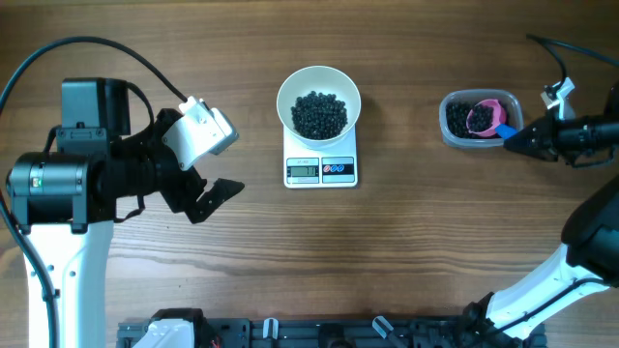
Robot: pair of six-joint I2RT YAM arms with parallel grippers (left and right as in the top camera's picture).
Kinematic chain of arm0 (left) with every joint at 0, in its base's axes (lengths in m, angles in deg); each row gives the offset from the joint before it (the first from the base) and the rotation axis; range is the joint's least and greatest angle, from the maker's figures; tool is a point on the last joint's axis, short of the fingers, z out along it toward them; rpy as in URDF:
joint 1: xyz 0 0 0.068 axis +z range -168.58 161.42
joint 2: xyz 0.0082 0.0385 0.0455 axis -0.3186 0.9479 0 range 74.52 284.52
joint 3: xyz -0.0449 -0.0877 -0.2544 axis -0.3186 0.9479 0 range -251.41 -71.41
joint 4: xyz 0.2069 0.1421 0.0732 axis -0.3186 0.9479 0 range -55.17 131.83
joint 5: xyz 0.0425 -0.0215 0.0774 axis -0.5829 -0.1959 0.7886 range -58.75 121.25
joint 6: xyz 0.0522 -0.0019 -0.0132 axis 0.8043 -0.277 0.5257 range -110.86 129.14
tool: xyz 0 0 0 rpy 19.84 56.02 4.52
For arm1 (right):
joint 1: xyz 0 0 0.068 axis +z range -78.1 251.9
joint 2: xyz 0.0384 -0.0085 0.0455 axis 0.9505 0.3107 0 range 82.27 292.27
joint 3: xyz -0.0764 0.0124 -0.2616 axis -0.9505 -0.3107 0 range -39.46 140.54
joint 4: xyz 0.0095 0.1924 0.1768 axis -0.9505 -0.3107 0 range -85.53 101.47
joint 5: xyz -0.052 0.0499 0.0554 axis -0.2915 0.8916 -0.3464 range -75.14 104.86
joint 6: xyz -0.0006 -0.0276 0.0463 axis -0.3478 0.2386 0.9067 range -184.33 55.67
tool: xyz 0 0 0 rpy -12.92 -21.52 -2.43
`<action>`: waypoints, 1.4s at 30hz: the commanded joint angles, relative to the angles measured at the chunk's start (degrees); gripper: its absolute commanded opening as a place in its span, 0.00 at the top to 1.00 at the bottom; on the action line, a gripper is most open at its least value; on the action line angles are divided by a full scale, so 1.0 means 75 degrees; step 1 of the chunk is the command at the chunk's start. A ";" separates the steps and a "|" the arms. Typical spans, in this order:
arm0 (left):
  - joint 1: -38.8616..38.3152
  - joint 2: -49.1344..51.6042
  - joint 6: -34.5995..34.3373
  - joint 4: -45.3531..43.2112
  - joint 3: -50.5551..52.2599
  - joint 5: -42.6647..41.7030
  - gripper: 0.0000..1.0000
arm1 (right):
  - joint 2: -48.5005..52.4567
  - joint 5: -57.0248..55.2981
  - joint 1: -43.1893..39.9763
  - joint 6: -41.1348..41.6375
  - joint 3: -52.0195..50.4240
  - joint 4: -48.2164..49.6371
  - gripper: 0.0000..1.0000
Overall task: Scoop item into bowl and weigh 150g on scale
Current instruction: 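Drag the scoop through the beans to fill it with the right gripper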
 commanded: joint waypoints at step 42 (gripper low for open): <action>0.0055 -0.0026 0.0119 0.0006 -0.0108 0.0000 0.00 | 0.0111 0.3308 -0.0417 -0.1641 -0.0035 -0.1072 0.96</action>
